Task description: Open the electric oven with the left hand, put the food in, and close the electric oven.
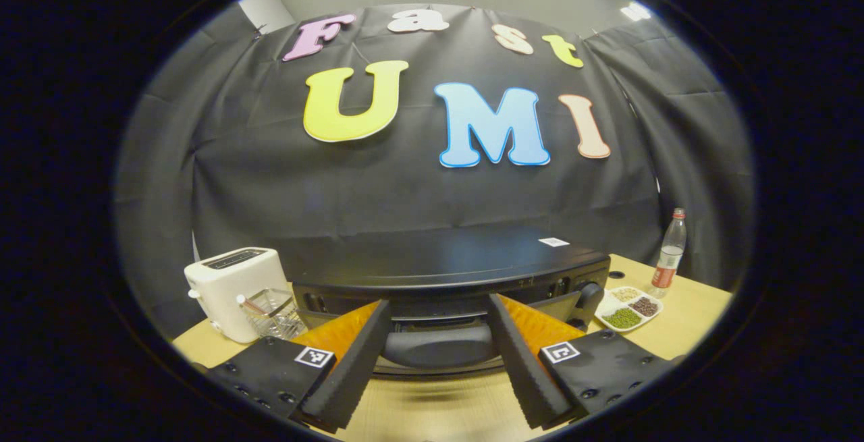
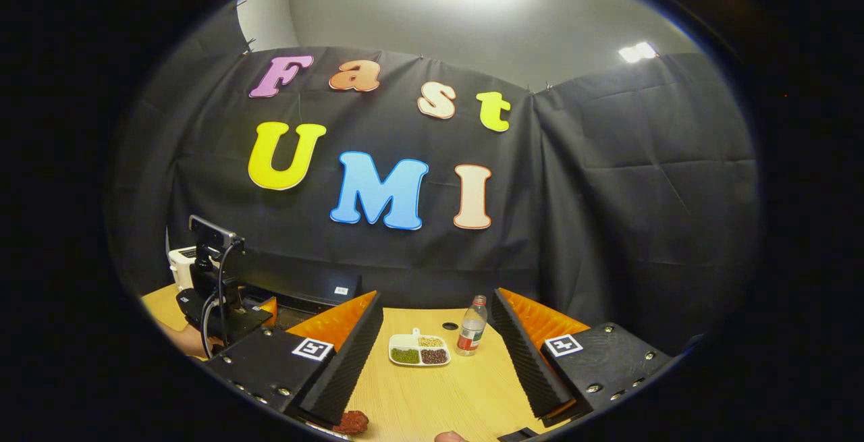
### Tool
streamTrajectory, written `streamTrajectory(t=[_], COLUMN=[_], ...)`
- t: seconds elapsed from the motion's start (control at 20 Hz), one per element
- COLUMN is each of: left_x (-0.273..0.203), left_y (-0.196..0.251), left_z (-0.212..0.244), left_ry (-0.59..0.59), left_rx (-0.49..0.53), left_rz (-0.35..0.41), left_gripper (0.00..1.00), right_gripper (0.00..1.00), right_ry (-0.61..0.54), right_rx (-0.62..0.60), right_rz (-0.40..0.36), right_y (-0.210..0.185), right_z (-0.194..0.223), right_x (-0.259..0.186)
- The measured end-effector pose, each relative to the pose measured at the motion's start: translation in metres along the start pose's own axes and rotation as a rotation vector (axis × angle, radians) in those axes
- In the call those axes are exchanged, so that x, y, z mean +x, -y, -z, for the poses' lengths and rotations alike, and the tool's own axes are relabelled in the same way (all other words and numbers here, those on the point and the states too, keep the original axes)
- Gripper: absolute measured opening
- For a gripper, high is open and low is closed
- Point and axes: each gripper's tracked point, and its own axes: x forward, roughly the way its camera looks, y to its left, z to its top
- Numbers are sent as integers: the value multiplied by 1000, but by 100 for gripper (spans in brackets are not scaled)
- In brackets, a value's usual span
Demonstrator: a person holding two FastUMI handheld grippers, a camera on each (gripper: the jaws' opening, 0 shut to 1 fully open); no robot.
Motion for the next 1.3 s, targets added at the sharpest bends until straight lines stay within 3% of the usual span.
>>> streamTrajectory(t=[0.4,0.45,0.9,1.15,1.25,1.3], left_x=[-34,-37,-65,-81,-86,-88], left_y=[5,6,12,16,16,15], left_z=[23,25,58,90,99,103], left_ry=[-54,-60,-122,-186,-200,-208], left_rx=[19,24,46,54,47,40], left_rz=[-8,-10,-21,-32,-43,-48], left_gripper=[96,91,100,96,100,96], right_gripper=[98,98,98,98,98,98], right_ry=[14,9,-9,-20,-30,-34], right_rx=[33,36,52,61,59,58], right_rz=[-32,-38,-50,-61,-68,-70], right_y=[2,2,16,24,27,29], right_z=[-1,1,8,11,13,15], right_x=[-8,-9,-15,-17,-18,-19])
